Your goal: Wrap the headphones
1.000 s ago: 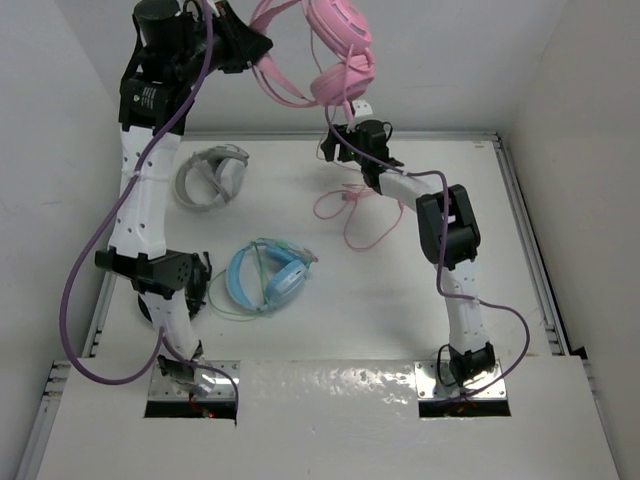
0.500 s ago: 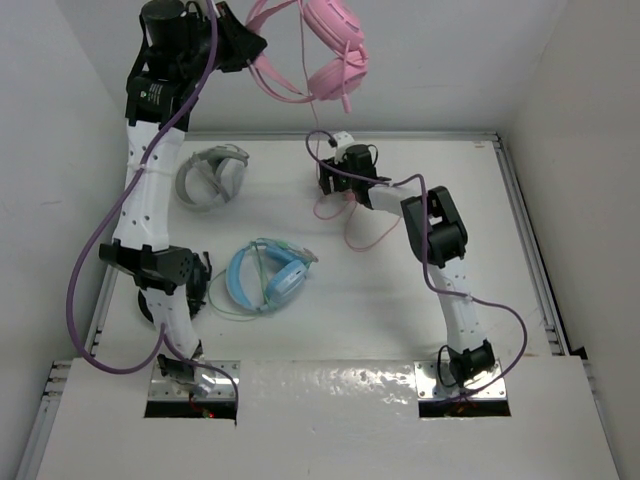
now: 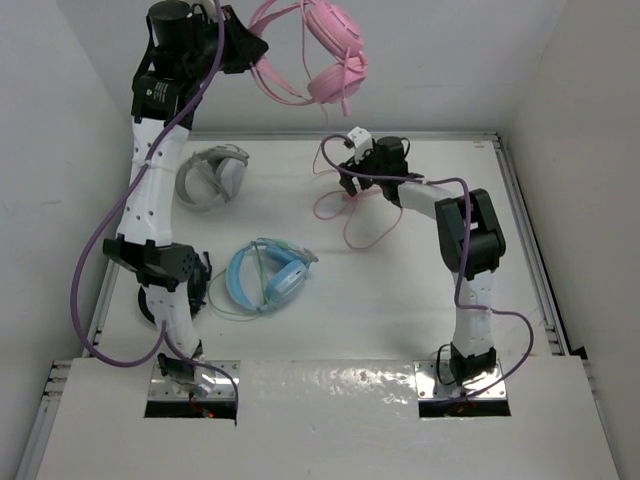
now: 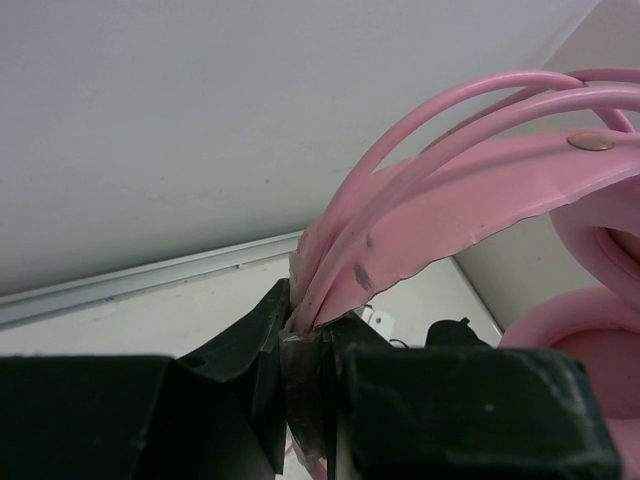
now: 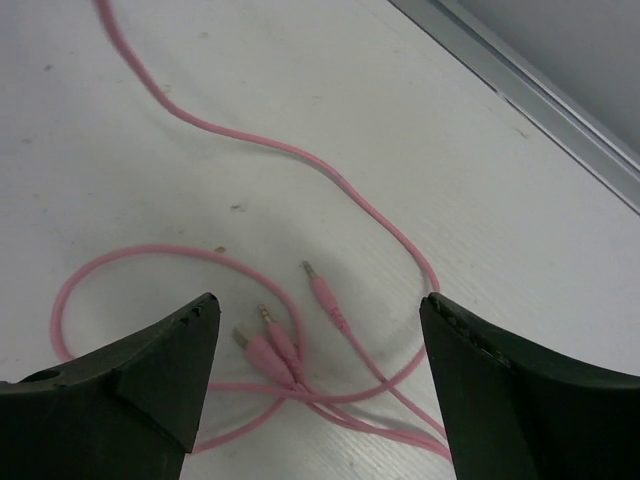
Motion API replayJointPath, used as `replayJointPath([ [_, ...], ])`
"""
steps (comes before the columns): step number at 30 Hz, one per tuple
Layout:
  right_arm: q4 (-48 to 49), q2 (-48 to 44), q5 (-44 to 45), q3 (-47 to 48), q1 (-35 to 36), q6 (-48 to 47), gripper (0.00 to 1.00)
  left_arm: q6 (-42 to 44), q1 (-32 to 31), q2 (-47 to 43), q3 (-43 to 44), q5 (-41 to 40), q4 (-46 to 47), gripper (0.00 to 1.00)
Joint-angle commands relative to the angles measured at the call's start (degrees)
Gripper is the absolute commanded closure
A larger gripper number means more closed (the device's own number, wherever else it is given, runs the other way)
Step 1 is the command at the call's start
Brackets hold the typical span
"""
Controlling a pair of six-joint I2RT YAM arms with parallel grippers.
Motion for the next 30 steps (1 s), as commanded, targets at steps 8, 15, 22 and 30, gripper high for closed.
replayJointPath([
  [8, 23.1, 6.8, -1.3, 5.4, 6.5, 14.5, 0.13, -3.7, 0.2, 0.3, 4.5, 0.8, 7.6, 1.00],
  [15, 21.5, 16.6, 5.2, 19.2, 10.4, 19.2, 0.22, -3.3, 0.3, 0.5, 4.5, 0.0, 7.3, 1.00],
  [22, 23.2, 13.4, 6.1, 10.9, 12.5, 24.6, 1.00, -10.6, 4.3, 1.3, 0.7, -4.9, 7.6, 1.00],
  [30, 16.4, -3.4, -12.0, -4.2, 17.6, 18.6, 1.00, -9.3, 7.4, 5.2, -0.7, -16.0, 13.0, 1.00],
])
